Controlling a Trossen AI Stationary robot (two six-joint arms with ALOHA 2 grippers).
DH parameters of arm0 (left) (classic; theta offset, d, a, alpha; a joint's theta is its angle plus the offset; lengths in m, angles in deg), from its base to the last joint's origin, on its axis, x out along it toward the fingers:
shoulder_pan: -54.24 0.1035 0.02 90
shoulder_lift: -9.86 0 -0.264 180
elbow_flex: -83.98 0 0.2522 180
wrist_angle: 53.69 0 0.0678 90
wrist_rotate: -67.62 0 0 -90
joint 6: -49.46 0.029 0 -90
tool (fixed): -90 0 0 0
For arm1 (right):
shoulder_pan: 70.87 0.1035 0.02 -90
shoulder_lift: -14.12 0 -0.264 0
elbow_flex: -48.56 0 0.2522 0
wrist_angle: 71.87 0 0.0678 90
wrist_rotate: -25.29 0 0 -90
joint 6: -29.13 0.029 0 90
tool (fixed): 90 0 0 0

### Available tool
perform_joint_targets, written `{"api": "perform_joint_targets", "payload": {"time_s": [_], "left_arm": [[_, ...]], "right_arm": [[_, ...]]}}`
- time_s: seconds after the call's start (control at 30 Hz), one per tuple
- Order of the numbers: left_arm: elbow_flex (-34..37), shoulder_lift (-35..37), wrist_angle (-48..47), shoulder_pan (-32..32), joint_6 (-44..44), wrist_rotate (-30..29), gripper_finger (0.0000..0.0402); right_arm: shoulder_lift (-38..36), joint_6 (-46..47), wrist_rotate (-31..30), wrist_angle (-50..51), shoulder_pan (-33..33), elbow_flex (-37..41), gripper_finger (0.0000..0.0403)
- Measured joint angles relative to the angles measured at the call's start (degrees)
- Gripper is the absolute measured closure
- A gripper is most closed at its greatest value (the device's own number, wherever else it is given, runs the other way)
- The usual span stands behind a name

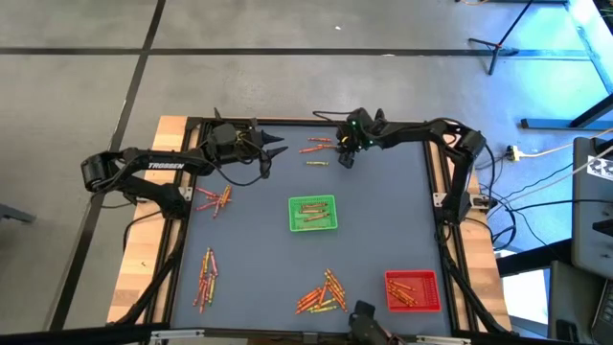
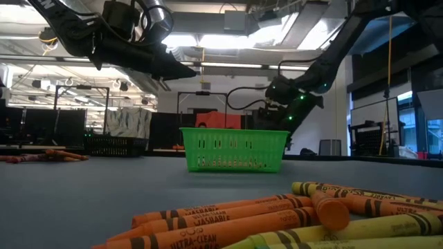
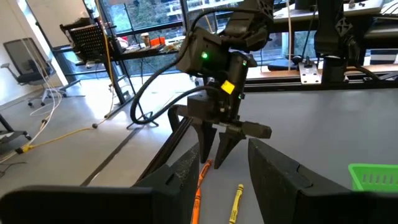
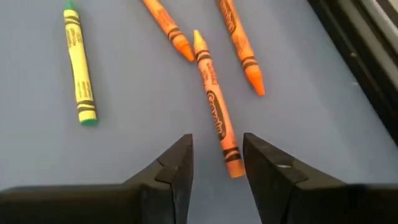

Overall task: Sort crayons
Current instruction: Put the orange crayon into the red bin

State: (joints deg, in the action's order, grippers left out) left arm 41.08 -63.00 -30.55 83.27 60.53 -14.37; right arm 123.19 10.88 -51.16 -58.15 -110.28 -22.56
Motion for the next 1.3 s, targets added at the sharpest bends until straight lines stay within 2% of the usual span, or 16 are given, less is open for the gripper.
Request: {"api": "perform_joint_targets", "payload": {"time_s": [0.2,0.3,0.47,0.53,0.7,0.97,1.3], "left_arm": [[0.0,0.0,0.0,0.0,0.0,0.0,0.0281],[0.0,0.0,0.0,0.0,0.0,0.0,0.0281],[0.0,0.0,0.0,0.0,0.0,0.0,0.0281],[0.0,0.0,0.0,0.0,0.0,0.0,0.0281],[0.0,0.0,0.0,0.0,0.0,0.0,0.0281],[0.0,0.0,0.0,0.0,0.0,0.0,0.0281],[0.0,0.0,0.0,0.0,0.0,0.0,0.0281]], "right_arm": [[0.1,-0.1,-2.4,-0.1,0.0,0.0,0.0273],[0.1,-1.6,-3.6,0.7,0.0,0.0,0.0304],[0.1,-3.2,-3.9,1.3,0.1,0.0,0.0377],[0.1,-3.3,-4.4,1.2,0.1,-0.1,0.0393],[0.0,-3.3,-4.0,1.4,0.1,-0.1,0.0385],[-0.5,-3.5,-5.2,2.1,1.2,-0.1,0.0394],[-7.6,-4.4,-7.4,10.4,5.8,0.0,0.0401]]}}
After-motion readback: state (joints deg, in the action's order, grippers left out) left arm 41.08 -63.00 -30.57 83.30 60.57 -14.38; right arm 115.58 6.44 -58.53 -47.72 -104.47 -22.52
